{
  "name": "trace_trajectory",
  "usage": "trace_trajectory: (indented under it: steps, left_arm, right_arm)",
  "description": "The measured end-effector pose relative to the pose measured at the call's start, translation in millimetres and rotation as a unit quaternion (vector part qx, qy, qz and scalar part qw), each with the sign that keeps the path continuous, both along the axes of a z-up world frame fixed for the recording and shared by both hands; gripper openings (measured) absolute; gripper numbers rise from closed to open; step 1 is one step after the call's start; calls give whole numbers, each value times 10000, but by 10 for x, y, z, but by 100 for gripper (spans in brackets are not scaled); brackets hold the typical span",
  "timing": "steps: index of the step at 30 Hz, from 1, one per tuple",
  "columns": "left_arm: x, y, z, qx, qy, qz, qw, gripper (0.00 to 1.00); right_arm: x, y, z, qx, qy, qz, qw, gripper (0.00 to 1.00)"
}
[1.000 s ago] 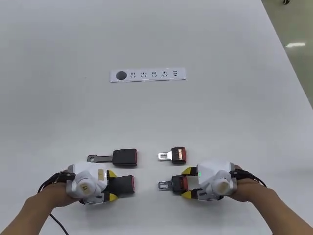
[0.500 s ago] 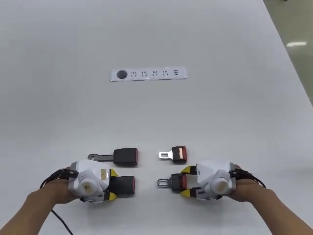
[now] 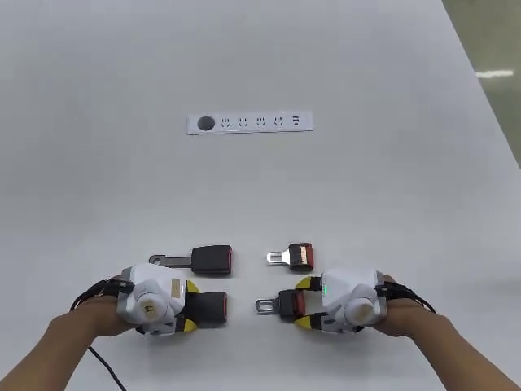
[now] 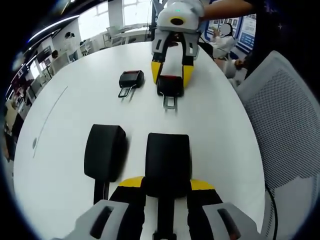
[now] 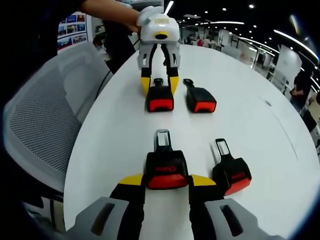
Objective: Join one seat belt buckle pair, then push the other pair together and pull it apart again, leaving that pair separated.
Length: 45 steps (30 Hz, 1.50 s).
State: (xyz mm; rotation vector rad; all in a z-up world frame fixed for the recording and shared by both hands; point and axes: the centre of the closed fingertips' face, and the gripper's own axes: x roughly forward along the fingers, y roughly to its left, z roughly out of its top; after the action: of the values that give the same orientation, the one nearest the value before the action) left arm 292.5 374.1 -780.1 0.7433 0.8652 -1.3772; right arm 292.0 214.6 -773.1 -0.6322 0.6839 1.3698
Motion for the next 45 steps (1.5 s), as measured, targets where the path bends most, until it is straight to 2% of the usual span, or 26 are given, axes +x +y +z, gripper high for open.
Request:
trace_trajectory:
  steps: [21, 39, 43, 45]
  left_arm:
    - [0, -8, 2, 61, 37, 15, 10000, 33]
    - [-4, 0, 3, 104, 38, -6, 9999, 33]
    - [-3, 0, 6, 106, 37, -5, 9999, 33]
    - [-5, -5, 16, 110, 36, -5, 9999, 33]
  right_arm:
    - [44, 200, -16, 67, -4, -34, 10000, 31]
    - [14, 437, -17, 160, 17, 34, 9999, 31]
    - [-15, 498, 66, 164, 0, 68, 9998, 31]
    - [-18, 521, 63, 162, -5, 91, 9998, 31]
